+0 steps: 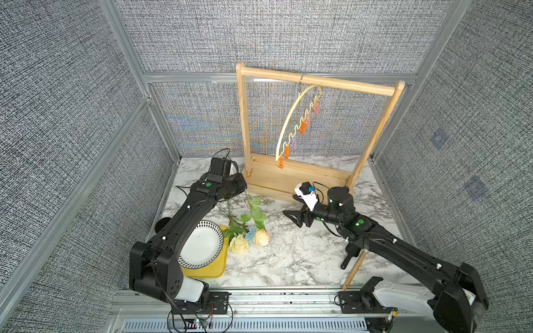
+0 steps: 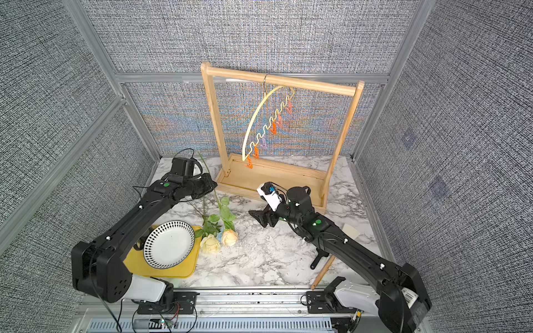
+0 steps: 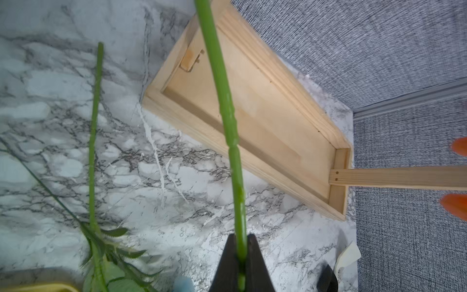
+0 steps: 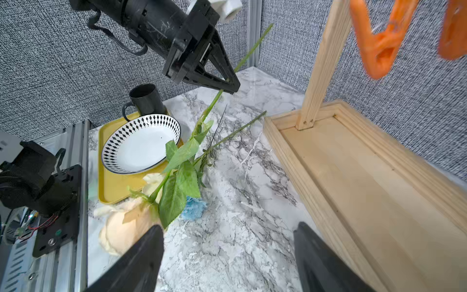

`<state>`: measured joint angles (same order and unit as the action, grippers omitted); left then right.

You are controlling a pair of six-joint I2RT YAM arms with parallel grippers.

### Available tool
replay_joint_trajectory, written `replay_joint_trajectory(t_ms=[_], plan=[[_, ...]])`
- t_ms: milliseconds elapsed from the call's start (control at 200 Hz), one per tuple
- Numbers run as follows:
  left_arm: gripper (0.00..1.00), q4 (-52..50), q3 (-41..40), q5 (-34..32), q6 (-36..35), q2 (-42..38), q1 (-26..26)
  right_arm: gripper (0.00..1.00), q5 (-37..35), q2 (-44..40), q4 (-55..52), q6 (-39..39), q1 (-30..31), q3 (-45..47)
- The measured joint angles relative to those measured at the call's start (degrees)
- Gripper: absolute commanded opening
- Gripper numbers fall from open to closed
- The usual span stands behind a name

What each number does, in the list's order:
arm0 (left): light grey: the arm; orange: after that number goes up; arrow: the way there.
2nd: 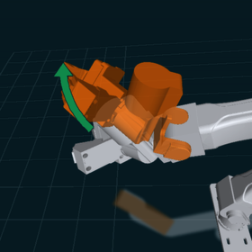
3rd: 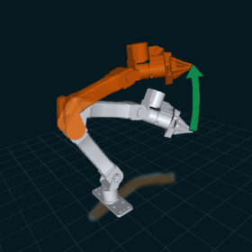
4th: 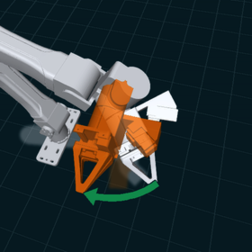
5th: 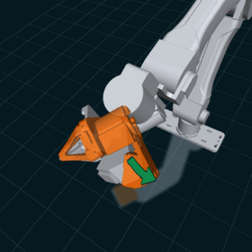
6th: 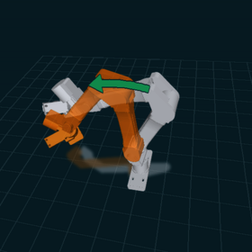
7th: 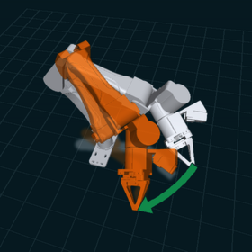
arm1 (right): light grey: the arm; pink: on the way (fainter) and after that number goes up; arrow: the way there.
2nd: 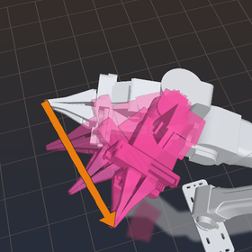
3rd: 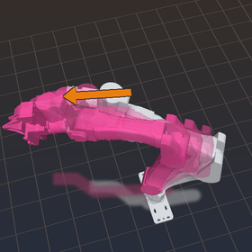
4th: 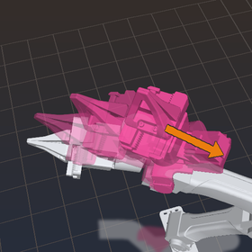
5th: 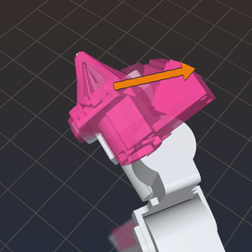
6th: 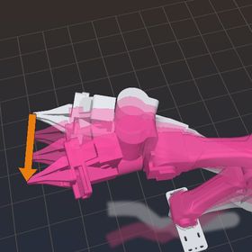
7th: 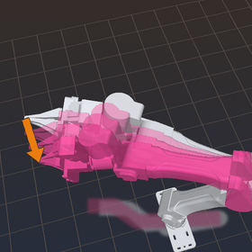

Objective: Dry the flowers on a clothes hanger
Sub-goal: Pick up the flower at the center of the board.

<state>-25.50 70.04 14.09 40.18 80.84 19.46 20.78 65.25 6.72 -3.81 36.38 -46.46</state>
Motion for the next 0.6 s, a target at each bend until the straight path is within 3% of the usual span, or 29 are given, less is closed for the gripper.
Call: replay_joint_trajectory(t_ms=[245,601], plan=[[0.04,17.86,-7.19,1.01,-5.97,-5.77,0.66,0.91,-8.55,1.27,6.56,1.03,-0.87,-1.27],[0.02,43.21,-7.8,3.78,-11.41,1.25,1.81,0.77,0.98,15.28,12.79,-3.23,-6.73,-13.14]])
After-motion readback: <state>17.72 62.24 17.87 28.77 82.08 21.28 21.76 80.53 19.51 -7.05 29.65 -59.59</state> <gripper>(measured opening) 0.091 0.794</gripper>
